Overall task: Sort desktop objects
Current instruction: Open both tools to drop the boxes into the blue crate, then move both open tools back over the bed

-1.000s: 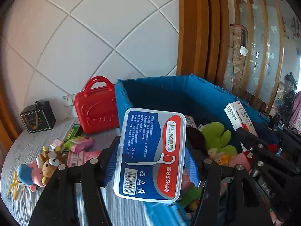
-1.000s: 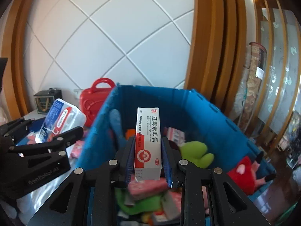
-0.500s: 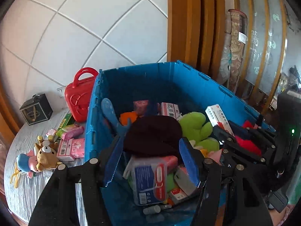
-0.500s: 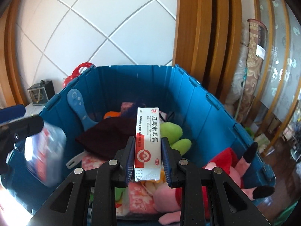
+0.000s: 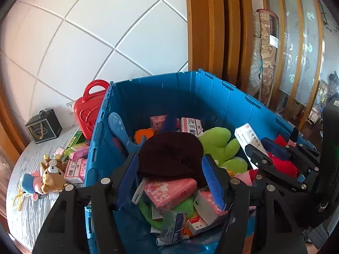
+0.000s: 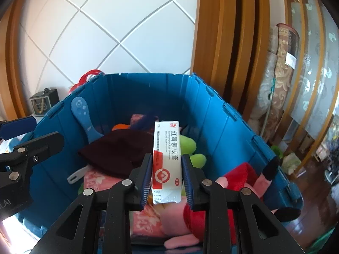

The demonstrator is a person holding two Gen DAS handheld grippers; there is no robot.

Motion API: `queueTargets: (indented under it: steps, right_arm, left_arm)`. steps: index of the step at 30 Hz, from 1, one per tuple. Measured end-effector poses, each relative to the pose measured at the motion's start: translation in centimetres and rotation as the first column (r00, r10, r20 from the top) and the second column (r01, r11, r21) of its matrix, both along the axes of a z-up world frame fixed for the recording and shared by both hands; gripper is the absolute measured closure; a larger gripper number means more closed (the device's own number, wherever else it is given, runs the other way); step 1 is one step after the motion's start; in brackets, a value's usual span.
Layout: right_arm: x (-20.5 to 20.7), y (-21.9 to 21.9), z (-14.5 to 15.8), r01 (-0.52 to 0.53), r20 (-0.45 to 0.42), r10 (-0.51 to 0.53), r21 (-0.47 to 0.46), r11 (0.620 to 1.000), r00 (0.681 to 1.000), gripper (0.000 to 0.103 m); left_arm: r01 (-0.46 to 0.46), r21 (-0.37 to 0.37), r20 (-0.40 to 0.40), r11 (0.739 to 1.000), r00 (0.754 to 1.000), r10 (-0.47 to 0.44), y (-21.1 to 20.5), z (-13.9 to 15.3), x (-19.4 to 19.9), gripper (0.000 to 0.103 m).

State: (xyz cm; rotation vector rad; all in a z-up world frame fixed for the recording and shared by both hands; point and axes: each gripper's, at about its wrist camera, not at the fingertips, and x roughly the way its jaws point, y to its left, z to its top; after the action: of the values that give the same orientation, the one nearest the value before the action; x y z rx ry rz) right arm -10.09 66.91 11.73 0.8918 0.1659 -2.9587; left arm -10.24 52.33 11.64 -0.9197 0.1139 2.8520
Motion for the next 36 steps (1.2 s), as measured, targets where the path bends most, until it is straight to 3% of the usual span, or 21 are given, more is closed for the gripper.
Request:
queueTargets:
  steps: [1, 3, 4, 5, 6, 10, 14, 23, 30, 36]
  right_arm:
    - [0.1, 0.0, 0.1, 0.004, -0.004, -0.004, 0.003, 1.000, 1.000, 0.069]
    - [0.2, 0.1, 0.2, 0.015, -0.019, -0.015, 0.010, 1.000, 1.000, 0.045]
    - [0.3, 0.1, 0.3, 0.021, -0.027, -0.021, 0.014, 1.000, 0.999, 0.023]
    - [0.4, 0.1, 0.5, 0.027, -0.038, -0.027, 0.018, 0.999, 0.999, 0.007]
    - [0.6, 0.0, 0.7, 0.031, -0.052, -0.030, 0.021, 0.999, 0.998, 0.004]
    - [1.4, -0.5, 1.8, 0.008, -0.099, -0.008, 0.003, 1.000, 0.995, 0.000]
    - [2.1, -2.0, 3.0, -0.055, -0.146, 0.050, -0.031, 0.998, 0.988, 0.000]
    - [2.7, -10.1, 4.3, -0.222, -0.191, 0.210, -0.043, 0.974, 0.959, 0.000]
    - [3.2, -19.3, 4.5, -0.287, -0.196, 0.275, -0.035, 0.957, 0.941, 0.000]
    - [3.8, -30.5, 3.8, -0.312, -0.186, 0.302, -0.030, 0.949, 0.935, 0.000]
  left_arm:
    - [-0.003, 0.002, -0.001, 1.000, 1.000, 0.003, -0.1, 0.0, 0.0, 0.041]
    - [-0.012, 0.003, -0.007, 1.000, 1.000, 0.012, -0.4, 0.2, 0.1, 0.041]
    - [-0.016, 0.005, -0.013, 1.000, 1.000, 0.016, -0.7, 0.3, 0.2, 0.041]
    - [-0.020, 0.008, -0.019, 1.000, 1.000, 0.020, -0.9, 0.4, 0.3, 0.041]
    - [-0.029, 0.010, -0.027, 1.000, 0.999, 0.029, -1.3, 0.6, 0.5, 0.041]
    - [-0.085, 0.021, -0.100, 0.996, 0.991, 0.087, -3.4, 1.9, 1.9, 0.041]
    - [-0.158, 0.020, -0.171, 0.987, 0.972, 0.159, -6.2, 3.0, 3.5, 0.023]
    - [-0.291, 0.046, -0.203, 0.956, 0.934, 0.294, -15.4, 2.9, 5.1, 0.022]
    - [-0.351, 0.100, -0.159, 0.931, 0.918, 0.363, -26.4, 1.1, 5.3, 0.022]
    - [-0.375, 0.053, -0.088, 0.925, 0.921, 0.379, -38.0, -1.8, 4.7, 0.022]
